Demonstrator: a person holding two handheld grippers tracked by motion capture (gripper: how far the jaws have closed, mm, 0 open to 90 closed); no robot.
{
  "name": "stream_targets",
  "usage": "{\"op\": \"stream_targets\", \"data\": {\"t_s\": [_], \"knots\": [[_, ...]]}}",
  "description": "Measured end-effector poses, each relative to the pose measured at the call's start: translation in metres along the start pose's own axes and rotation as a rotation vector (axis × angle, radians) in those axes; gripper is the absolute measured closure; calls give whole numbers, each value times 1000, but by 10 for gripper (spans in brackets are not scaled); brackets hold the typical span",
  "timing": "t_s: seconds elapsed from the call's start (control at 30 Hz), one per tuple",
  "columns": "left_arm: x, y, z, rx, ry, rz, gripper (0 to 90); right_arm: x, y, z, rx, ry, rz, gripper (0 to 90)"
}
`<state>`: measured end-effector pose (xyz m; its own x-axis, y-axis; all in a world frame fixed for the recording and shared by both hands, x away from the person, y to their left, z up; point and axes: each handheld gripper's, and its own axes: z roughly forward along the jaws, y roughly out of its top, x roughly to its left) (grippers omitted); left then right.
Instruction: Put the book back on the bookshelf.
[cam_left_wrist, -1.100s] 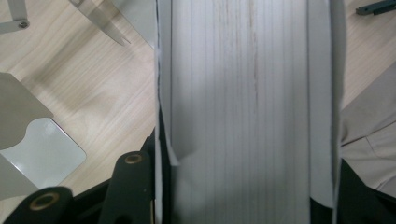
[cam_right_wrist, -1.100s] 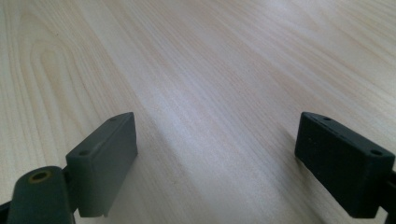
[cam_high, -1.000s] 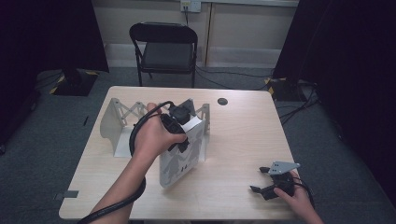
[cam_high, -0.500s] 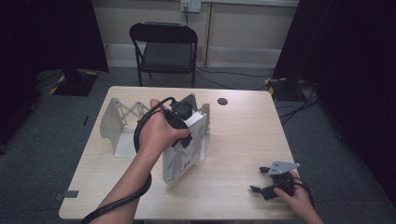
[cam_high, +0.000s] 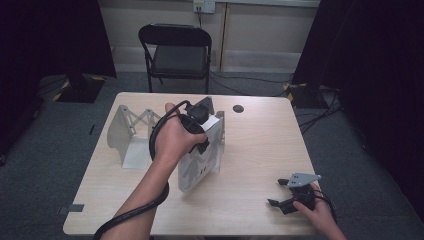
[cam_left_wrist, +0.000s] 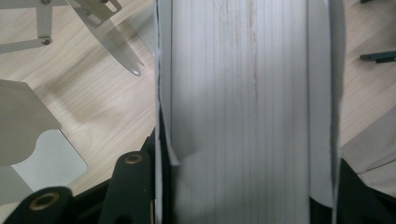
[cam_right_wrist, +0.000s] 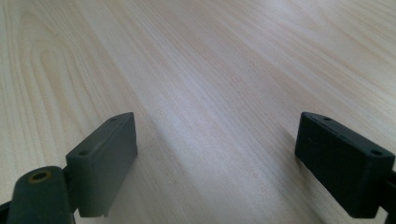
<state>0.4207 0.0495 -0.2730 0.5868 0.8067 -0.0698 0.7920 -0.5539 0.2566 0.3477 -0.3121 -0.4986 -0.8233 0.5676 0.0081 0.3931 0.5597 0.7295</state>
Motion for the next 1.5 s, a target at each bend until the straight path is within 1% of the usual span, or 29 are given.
{"op": "stream_targets", "data": {"t_s": [0.1, 0.2, 0.33, 0.4, 0.53, 0.67, 0.7, 0.77, 0.87, 1.0, 1.07, 1.1, 1.13, 1.17, 1.2, 1.27, 1.33, 1.4, 1.43, 1.47, 1.5], "knots": [[1, 2, 0, -2, 7, -11, 532, 0, 0, 0, 0, 0, 0, 124], [1, 4, -1, -4, 11, -9, 532, 0, 0, 0, 0, 0, 0, 124], [2, 6, 0, -13, 7, -31, 532, 0, 0, 0, 0, 0, 0, 124], [2, 8, 0, -12, 8, -29, 532, 0, 0, 0, 0, 0, 0, 124], [2, 10, 1, -13, 7, -39, 532, 0, 0, 0, 0, 0, -1, 124], [2, 13, 1, -15, 16, -48, 532, 0, 0, 0, 0, 0, 0, 124], [3, 14, 1, -16, 21, -37, 532, 0, 0, 0, 0, 0, -1, 123], [3, 16, 1, -18, 21, -51, 532, 0, 0, 0, 0, 0, -2, 123], [5, 18, 2, -20, 23, -54, 532, 0, 0, 0, 0, 0, -2, 123], [6, 19, 2, -22, 20, -84, 532, 0, 0, 0, -1, 0, -1, 123], [7, 20, 2, -24, 26, -74, 532, 0, 0, 0, 0, 0, -2, 124], [7, 21, 2, -21, 28, -79, 532, 0, 0, 0, 0, 0, -2, 123], [8, 22, 3, -21, 30, -71, 532, 0, 0, 0, 0, 0, -2, 124], [7, 22, 3, -23, 30, -82, 532, 0, 0, 0, 0, 0, -2, 123], [8, 22, 3, -25, 29, -83, 532, 0, 0, 0, 0, 0, -1, 124], [8, 23, 3, -30, 22, -98, 532, 0, 0, 0, 0, 0, -1, 124], [9, 24, 4, -30, 18, -101, 532, 0, 0, 0, 0, 0, -1, 123], [9, 26, 4, -29, 22, -96, 532, 0, 0, 0, -1, 0, -1, 123], [9, 26, 5, -28, 23, -108, 532, 0, 0, 0, 0, 0, -1, 124], [9, 27, 5, -30, 26, -99, 532, 0, 0, 0, 0, 0, -1, 124], [9, 27, 5, -29, 27, -103, 532, 0, 0, 0, 1, 1, 0, 124]]}}
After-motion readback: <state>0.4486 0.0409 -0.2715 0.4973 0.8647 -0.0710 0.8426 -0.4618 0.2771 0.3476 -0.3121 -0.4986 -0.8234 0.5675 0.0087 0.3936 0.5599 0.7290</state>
